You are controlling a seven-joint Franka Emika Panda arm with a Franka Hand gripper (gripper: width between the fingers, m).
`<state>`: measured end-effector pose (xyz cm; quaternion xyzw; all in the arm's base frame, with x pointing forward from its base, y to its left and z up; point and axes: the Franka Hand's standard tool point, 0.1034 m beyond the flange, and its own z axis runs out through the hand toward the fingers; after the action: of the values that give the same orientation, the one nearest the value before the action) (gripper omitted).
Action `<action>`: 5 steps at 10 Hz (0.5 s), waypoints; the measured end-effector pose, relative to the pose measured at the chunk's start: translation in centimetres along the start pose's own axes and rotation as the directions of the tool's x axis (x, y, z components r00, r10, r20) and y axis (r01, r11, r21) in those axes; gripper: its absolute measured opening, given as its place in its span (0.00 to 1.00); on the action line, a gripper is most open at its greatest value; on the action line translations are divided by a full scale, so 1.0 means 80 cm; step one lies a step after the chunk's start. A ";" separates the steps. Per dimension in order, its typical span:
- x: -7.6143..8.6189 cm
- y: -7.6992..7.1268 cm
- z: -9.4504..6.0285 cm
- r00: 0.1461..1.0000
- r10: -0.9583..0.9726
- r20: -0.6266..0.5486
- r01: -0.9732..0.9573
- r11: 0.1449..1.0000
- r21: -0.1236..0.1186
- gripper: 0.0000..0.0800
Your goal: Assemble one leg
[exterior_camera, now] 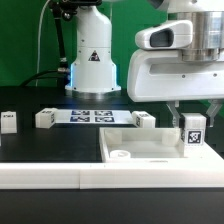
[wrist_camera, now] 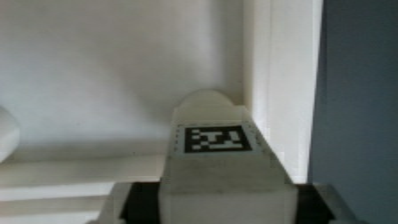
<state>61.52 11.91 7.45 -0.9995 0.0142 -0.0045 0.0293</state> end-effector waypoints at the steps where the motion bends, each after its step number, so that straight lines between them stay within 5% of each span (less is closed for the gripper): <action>1: 0.000 0.000 0.000 1.000 0.030 0.000 -0.030 1.000 0.004 0.36; 3: 0.003 0.007 -0.002 0.966 0.259 0.000 -0.259 0.966 0.019 0.36; 5: 0.002 0.013 -0.001 0.896 0.444 -0.002 -0.444 0.896 0.008 0.37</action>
Offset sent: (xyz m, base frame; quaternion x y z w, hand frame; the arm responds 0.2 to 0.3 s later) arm -0.0041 -0.0027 0.0016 0.0170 0.0025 0.3076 0.9514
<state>61.66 10.83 7.43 -0.9698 0.2417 0.0006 0.0331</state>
